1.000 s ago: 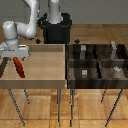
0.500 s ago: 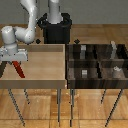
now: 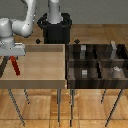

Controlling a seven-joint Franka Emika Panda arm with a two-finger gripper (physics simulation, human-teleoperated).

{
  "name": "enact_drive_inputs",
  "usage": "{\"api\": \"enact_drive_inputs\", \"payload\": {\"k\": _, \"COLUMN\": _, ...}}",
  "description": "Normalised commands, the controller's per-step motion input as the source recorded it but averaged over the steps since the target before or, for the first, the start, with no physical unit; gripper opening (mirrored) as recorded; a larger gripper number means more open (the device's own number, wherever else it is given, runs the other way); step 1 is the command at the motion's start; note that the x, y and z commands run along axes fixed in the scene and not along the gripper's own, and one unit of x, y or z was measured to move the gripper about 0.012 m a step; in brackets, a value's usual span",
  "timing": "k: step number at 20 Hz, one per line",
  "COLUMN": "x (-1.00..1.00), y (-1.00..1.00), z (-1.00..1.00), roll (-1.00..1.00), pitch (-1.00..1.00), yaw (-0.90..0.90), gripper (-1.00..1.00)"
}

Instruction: Place the box of cereal into the appropriate compartment.

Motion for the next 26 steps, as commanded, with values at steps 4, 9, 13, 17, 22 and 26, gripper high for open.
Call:
{"api": "enact_drive_inputs", "payload": {"k": 4, "x": 0.00, "y": 0.00, "z": 1.00, "roll": 0.00, "pitch": 0.00, "yaw": 0.00, "gripper": -1.00}}
{"api": "enact_drive_inputs", "payload": {"k": 9, "x": -0.20, "y": 0.00, "z": 1.00, "roll": 0.00, "pitch": 0.00, "yaw": 0.00, "gripper": -1.00}}
{"api": "enact_drive_inputs", "payload": {"k": 13, "x": -0.75, "y": 0.00, "z": 0.00, "roll": 0.00, "pitch": 0.00, "yaw": 0.00, "gripper": -1.00}}
{"api": "enact_drive_inputs", "payload": {"k": 17, "x": -1.00, "y": 0.00, "z": 0.00, "roll": 0.00, "pitch": 0.00, "yaw": 0.00, "gripper": -1.00}}
{"api": "enact_drive_inputs", "payload": {"k": 22, "x": -1.00, "y": 0.00, "z": 0.00, "roll": 0.00, "pitch": 0.00, "yaw": 0.00, "gripper": -1.00}}
{"api": "enact_drive_inputs", "payload": {"k": 26, "x": -0.75, "y": 0.06, "z": 0.00, "roll": 0.00, "pitch": 0.00, "yaw": 0.00, "gripper": -1.00}}
